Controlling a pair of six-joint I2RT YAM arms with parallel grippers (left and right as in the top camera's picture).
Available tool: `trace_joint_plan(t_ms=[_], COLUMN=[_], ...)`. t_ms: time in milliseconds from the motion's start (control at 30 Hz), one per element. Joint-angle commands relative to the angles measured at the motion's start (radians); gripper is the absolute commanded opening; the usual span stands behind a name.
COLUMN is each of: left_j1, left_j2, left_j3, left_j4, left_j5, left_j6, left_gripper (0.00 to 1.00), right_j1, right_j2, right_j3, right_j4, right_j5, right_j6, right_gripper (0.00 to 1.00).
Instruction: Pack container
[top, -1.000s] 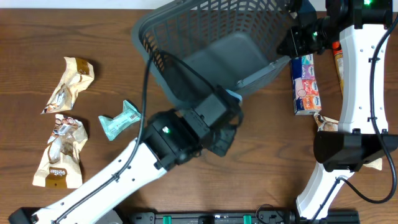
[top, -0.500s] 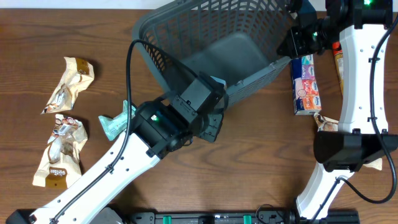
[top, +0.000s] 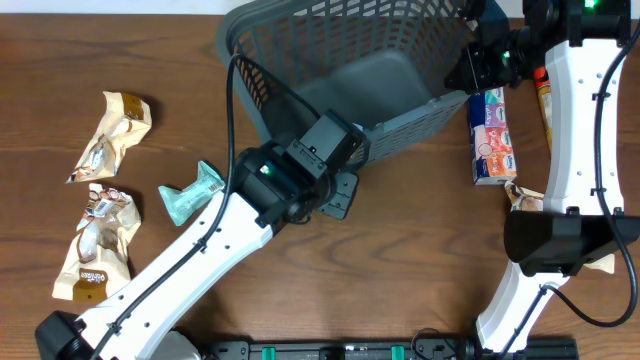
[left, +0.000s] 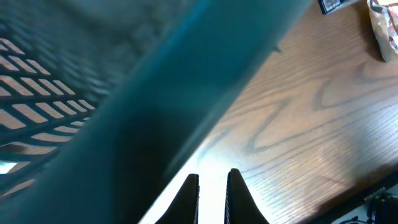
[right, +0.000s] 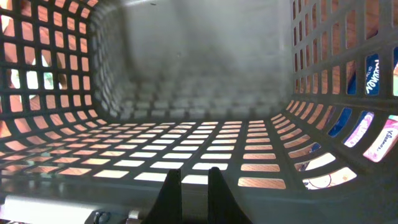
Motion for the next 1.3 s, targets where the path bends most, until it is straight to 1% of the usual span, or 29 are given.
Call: trace_joint_plan(t_ms=[0, 200, 467, 633, 933, 1067, 1267], left_j1=[0.037, 0.076, 0.084, 0.105, 0.211, 0.240, 0.248], left_j2=[0.000, 0.000, 0.000, 0.000, 0.000, 0.000, 0.000], left_j3=[0.003, 0.003, 0.003, 0.003, 0.003, 0.003, 0.003], left_j4=[0.000, -0.003, -0.003, -0.003, -0.011, -0.020, -0.018], left_j5=[-0.016, -0.015, -0.013, -0.013, -0.012, -0.012, -0.012], left_j6=[0.019, 0.031, 0.065, 0.068, 0.079, 0.103, 0.109], left_gripper=[0.06, 0.06, 0.06, 0.06, 0.06, 0.06, 0.06], right_j1=[0.004, 0.004, 0.013, 0.055, 0.161, 0.172, 0.171], right_j2=[0.002, 0.002, 0.002, 0.002, 0.002, 0.002, 0.002], right_j3=[0.002, 0.002, 0.002, 0.002, 0.002, 0.002, 0.002], right_j4=[-0.010, -0.027, -0.048, -0.064, -0.064, -0.064, -0.064], right_j5=[0.016, 0.016, 0.016, 0.016, 0.065, 0.076, 0.076], right_j6=[0.011, 0.014, 0.019, 0.019, 0.019, 0.027, 0.037], right_gripper=[0.01, 0.01, 0.01, 0.01, 0.01, 0.01, 0.01])
